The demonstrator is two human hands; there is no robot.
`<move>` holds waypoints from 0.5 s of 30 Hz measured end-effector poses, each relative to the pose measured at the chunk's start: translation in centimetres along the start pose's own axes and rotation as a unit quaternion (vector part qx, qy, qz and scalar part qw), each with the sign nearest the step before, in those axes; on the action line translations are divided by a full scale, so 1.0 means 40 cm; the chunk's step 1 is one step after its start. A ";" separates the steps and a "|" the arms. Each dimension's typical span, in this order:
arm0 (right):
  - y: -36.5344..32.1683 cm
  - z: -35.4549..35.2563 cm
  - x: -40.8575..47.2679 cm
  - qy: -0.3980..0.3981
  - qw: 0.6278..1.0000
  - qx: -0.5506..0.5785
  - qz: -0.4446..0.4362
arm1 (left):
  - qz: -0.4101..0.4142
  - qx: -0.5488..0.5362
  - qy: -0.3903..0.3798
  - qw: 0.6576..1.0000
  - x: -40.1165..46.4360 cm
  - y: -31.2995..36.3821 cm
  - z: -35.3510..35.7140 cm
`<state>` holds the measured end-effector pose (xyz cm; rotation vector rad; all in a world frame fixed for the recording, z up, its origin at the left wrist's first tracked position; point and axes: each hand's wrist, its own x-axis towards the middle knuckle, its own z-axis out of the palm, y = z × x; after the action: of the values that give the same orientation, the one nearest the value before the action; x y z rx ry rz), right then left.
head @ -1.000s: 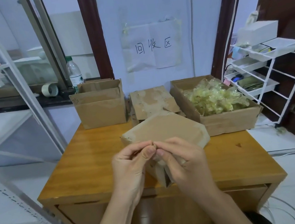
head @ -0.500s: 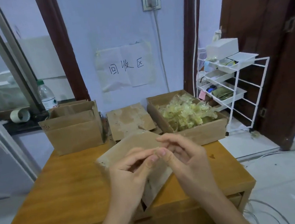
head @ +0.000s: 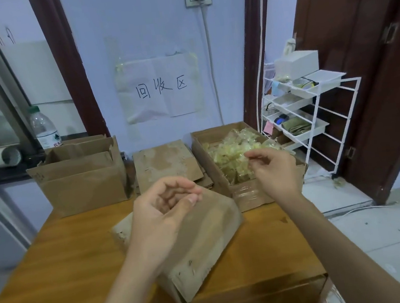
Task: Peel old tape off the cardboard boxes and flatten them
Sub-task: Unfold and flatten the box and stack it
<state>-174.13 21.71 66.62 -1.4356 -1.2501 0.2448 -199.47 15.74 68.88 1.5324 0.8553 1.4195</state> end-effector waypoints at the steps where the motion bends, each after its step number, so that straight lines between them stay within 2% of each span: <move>1: 0.012 0.007 0.020 -0.008 0.999 -0.039 -0.020 | -0.006 0.001 0.009 1.000 0.001 -0.008 -0.009; 4: 0.053 0.035 0.055 -0.069 0.980 -0.159 -0.099 | -0.025 0.011 0.035 0.999 0.001 -0.035 -0.037; 6: 0.077 0.053 0.069 -0.076 0.966 -0.215 -0.124 | -0.041 0.014 0.047 0.998 0.000 -0.050 -0.054; 10: 0.084 0.074 0.088 -0.071 0.964 -0.212 -0.145 | -0.059 0.004 0.066 0.996 -0.003 -0.072 -0.078; 15: 0.079 0.089 0.116 -0.108 0.921 -0.317 -0.199 | -0.063 -0.021 0.084 0.994 -0.003 -0.085 -0.089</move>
<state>-173.20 28.12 65.14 -1.6714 -1.8836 -0.3219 -202.77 17.49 65.66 1.3174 0.9994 1.4791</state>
